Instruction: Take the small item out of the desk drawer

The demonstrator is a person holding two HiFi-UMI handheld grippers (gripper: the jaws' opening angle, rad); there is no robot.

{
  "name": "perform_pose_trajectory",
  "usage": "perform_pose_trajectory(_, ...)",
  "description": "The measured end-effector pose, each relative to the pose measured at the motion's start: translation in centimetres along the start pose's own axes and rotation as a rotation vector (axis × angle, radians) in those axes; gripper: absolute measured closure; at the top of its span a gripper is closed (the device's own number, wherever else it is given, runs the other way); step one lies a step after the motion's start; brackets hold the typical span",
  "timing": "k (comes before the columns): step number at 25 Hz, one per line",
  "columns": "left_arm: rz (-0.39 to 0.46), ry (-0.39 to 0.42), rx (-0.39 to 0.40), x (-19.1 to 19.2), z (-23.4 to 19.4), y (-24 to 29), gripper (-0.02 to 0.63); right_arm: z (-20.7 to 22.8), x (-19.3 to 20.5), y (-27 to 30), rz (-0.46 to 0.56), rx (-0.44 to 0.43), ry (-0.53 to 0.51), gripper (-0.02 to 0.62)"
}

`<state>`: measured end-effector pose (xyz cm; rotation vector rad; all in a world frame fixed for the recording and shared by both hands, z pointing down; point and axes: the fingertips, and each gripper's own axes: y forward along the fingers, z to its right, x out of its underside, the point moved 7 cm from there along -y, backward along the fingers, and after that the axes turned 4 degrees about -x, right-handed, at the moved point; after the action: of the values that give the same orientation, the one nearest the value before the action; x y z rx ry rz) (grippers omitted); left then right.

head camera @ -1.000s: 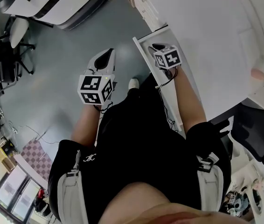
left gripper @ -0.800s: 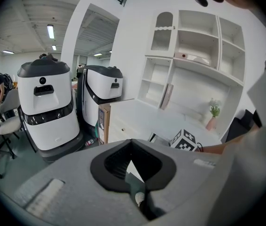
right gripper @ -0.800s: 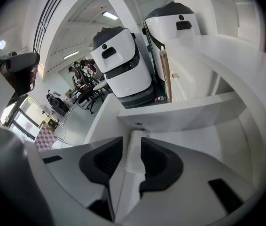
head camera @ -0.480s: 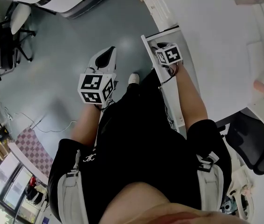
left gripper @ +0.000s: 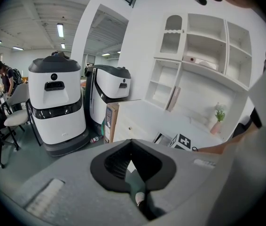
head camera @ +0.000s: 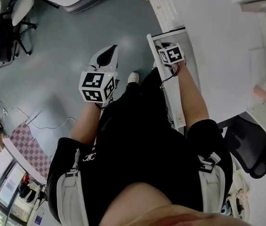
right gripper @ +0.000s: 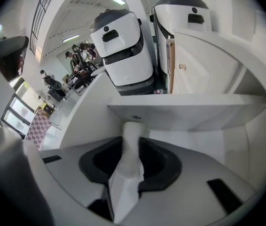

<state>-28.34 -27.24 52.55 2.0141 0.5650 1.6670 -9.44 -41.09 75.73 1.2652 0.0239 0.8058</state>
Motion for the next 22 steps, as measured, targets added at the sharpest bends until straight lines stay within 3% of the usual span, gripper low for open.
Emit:
perform_pose_trajectory(8,0.042,0.014,0.039,-0.9,0.7,-1.3,0.592,-1.7,-0.8,-3.7,0.113,0.075,-0.028,0.486)
perform_pose_trajectory(22,0.175,0.071,0.150,-4.4,3.9,-3.9,0.592,-7.1,-2.1,-17.0,0.478,0.260,-0.057,0.491)
